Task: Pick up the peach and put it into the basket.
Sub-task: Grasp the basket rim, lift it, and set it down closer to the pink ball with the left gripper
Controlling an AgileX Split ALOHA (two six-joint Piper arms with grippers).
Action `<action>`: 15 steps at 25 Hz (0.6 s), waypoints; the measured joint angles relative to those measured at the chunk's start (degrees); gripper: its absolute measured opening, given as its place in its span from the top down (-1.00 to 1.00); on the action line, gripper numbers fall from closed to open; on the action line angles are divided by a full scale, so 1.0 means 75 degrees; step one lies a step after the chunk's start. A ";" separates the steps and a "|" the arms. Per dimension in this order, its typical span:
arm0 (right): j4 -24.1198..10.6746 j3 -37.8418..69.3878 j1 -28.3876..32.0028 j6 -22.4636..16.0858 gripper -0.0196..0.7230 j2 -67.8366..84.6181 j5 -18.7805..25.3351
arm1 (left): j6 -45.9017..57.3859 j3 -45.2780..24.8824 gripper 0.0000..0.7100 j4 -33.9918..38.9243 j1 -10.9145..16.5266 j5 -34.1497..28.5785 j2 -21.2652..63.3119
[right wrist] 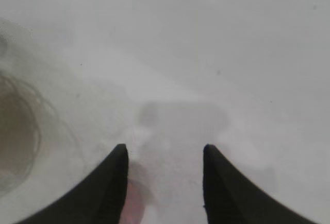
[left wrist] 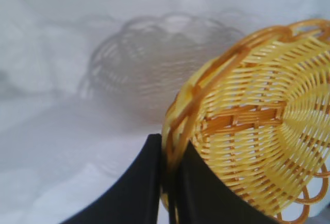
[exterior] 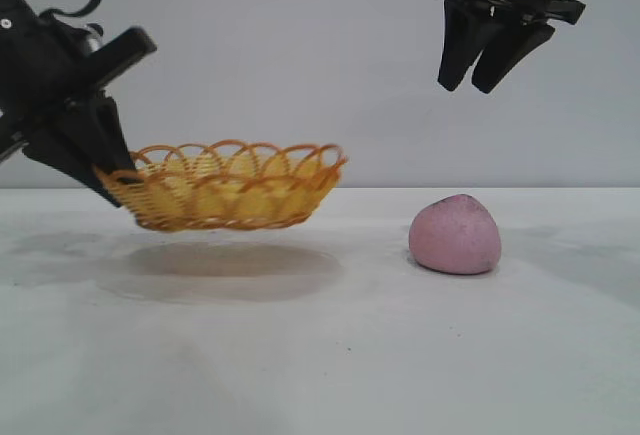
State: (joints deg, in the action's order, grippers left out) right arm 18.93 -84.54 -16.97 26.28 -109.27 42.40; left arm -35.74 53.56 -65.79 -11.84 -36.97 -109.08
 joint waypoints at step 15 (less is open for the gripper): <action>0.0138 0.0000 0.0000 0.0000 0.04 0.0000 0.0000 | 0.0372 -0.0002 0.54 0.0083 -0.0127 0.0116 -0.0399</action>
State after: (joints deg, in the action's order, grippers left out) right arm 19.96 -84.54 -16.97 26.28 -109.27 42.40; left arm -32.95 53.54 -65.16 -12.80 -36.10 -112.07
